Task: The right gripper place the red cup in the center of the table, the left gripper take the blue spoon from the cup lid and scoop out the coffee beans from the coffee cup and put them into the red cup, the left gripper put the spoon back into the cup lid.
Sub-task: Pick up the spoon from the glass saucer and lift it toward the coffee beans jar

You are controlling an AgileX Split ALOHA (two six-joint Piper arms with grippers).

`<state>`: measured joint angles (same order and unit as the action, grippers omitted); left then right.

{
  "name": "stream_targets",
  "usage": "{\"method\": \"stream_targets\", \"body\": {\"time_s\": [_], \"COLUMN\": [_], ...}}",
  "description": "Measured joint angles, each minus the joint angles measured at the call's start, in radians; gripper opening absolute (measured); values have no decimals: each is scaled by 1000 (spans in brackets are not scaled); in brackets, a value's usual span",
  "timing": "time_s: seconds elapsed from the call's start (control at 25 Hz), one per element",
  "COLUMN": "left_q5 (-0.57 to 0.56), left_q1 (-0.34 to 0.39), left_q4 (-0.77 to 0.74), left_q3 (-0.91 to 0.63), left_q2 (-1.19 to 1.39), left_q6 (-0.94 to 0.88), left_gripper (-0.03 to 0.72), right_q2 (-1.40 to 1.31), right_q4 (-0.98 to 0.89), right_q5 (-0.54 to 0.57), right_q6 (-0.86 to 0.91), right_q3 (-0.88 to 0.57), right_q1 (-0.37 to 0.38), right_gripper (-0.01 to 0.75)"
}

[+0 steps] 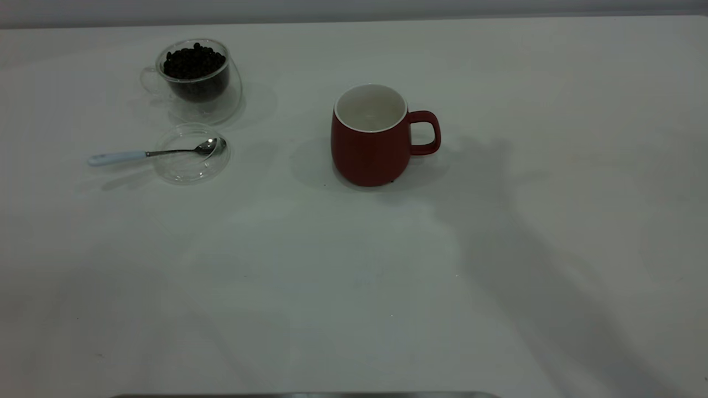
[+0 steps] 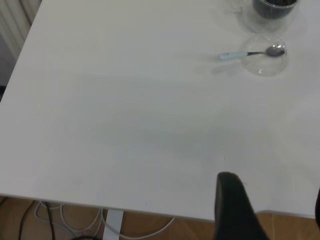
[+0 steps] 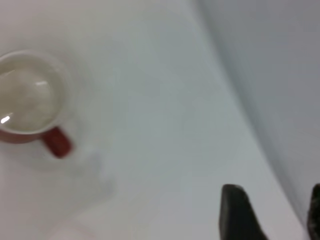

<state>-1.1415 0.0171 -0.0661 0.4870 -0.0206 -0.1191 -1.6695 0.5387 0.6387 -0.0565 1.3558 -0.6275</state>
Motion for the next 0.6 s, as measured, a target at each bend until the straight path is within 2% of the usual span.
{"method": "stream_targets", "body": {"time_s": [0.2, 0.4, 0.48, 0.6], "left_q5": [0, 0, 0, 0], "left_q1": [0, 0, 0, 0], "left_q4": [0, 0, 0, 0], "left_q3": [0, 0, 0, 0], "left_q2": [0, 0, 0, 0], "left_q6": [0, 0, 0, 0], "left_gripper": [449, 449, 449, 449], "right_q2": [270, 508, 593, 693], "right_q4": [50, 10, -57, -171], "right_q5": [261, 554, 596, 596], "right_q6": [137, 177, 174, 160], "right_q3": [0, -1, -26, -131], "right_q1": [0, 0, 0, 0], "right_gripper": [535, 580, 579, 579]}}
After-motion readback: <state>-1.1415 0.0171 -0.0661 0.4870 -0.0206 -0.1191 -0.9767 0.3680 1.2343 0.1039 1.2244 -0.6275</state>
